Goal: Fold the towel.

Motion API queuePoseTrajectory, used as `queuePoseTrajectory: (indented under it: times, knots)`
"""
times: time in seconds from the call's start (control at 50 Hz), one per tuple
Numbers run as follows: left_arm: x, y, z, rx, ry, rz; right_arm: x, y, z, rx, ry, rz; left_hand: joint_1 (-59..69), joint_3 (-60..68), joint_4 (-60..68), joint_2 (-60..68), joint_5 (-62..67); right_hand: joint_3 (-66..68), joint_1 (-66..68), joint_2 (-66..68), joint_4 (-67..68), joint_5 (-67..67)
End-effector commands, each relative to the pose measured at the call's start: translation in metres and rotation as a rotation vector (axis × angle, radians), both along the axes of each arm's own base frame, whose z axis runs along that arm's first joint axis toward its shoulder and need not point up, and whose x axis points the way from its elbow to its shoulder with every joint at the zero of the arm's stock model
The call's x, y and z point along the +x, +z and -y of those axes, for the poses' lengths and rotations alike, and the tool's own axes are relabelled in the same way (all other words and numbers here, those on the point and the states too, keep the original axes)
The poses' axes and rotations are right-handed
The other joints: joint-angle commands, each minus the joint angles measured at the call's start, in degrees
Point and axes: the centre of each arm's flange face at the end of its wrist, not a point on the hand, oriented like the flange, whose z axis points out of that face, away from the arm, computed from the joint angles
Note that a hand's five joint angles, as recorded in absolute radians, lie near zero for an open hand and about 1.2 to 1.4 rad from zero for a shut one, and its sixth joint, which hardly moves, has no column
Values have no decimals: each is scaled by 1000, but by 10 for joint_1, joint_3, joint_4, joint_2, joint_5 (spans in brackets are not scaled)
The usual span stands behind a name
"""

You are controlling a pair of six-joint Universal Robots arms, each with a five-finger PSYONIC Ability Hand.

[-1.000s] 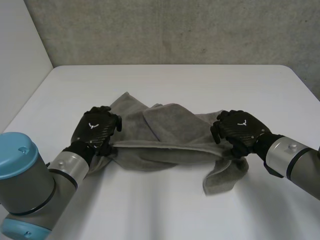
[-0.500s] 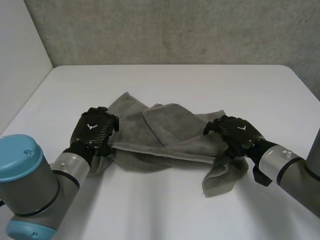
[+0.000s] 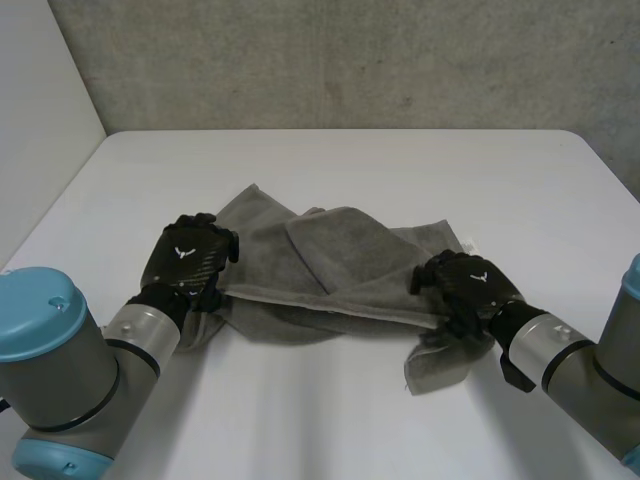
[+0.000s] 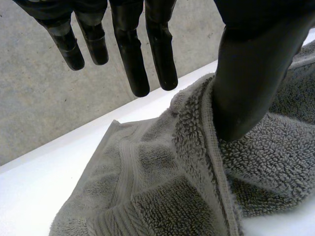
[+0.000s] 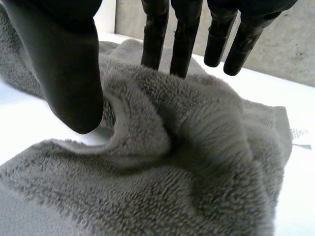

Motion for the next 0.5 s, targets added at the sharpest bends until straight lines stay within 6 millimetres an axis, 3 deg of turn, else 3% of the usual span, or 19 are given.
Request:
queuePoseTrajectory:
  times: [0.02,0.04,0.06,0.08,0.14,0.24,0.42,0.5]
  knots:
    - [0,-1,0,4,0,2,3,-6,7,0,5,2,-11,-24,-32,-10,4,-29,226,228,-44,225]
    - [0,-1,0,4,-1,1,3,-6,7,0,5,2,-11,-24,-32,-10,4,-29,227,229,-44,226]
    - [0,-1,0,4,-1,1,3,-4,9,-13,1,8,-11,-24,-32,-10,4,-29,377,379,-44,376]
    - [0,-2,0,5,-1,2,1,-3,12,-27,-2,12,-12,-24,-32,-11,2,-29,423,425,-44,421]
    - [-1,-6,0,18,-4,7,2,2,13,-41,1,17,-16,-24,-32,-15,-1,-29,423,425,-44,422]
    - [-5,-13,-3,33,-19,15,1,39,15,-149,-3,56,-17,-24,-32,-17,-3,-29,423,425,-44,422]
    - [-14,-28,1,55,-21,37,-2,49,14,-173,-13,58,-7,-24,-32,-6,7,-29,423,425,-44,422]
    - [-11,-31,6,55,23,46,-13,59,20,-185,-43,57,-2,-24,-32,-1,12,-29,423,425,-44,422]
